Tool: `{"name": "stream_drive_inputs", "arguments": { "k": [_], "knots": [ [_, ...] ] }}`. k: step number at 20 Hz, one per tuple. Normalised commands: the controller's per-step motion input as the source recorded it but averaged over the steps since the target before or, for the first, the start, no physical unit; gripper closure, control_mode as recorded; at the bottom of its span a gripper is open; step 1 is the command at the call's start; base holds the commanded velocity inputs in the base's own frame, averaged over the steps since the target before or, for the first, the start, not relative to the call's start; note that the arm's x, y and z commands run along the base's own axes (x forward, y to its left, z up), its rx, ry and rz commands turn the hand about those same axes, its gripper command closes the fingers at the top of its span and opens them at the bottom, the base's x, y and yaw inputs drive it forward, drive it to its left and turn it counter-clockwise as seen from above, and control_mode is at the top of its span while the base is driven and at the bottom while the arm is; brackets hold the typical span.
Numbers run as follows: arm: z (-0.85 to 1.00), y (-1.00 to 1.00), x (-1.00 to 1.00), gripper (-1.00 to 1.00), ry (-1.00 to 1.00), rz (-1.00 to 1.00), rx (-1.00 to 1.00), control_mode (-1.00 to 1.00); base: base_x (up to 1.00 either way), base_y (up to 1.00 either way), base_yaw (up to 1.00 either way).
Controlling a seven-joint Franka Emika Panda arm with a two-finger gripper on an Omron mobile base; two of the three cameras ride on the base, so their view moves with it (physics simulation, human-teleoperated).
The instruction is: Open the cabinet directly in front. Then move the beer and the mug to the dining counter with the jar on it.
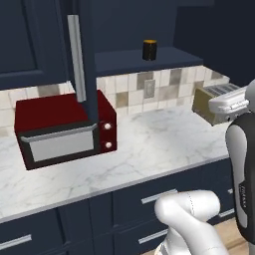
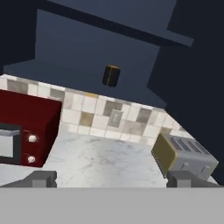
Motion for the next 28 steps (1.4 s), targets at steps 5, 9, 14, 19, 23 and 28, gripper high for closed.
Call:
{"name": "stream_drive_inputs", "arguments": {
  "k": [5, 9, 14, 19, 23, 28],
  "knots": [
    [0.0, 0.0, 0.0, -1.0, 0.0, 0.0, 0.0, 1.0, 0.46, -0.39, 0.0],
    [0.0, 0.0, 0.0, -1.0, 0.0, 0.0, 0.0, 1.0, 0.78, 0.01, 0.0],
    [0.0, 0.0, 0.0, -1.0, 0.0, 0.0, 0.0, 1.0, 0.52, 0.25, -0.01],
    [0.0, 0.0, 0.0, -1.0, 0.0, 0.0, 0.0, 1.0, 0.36, 0.24, -0.02],
    [0.07, 0.06, 0.02, -1.0, 0.02, -0.02, -0.01, -1.0, 0.14, 0.21, -0.04],
    [0.47, 0.59, 0.09, -1.0, 0.04, -0.17, -0.04, -1.0, 0.0, 0.0, 0.0]
  ]
}}
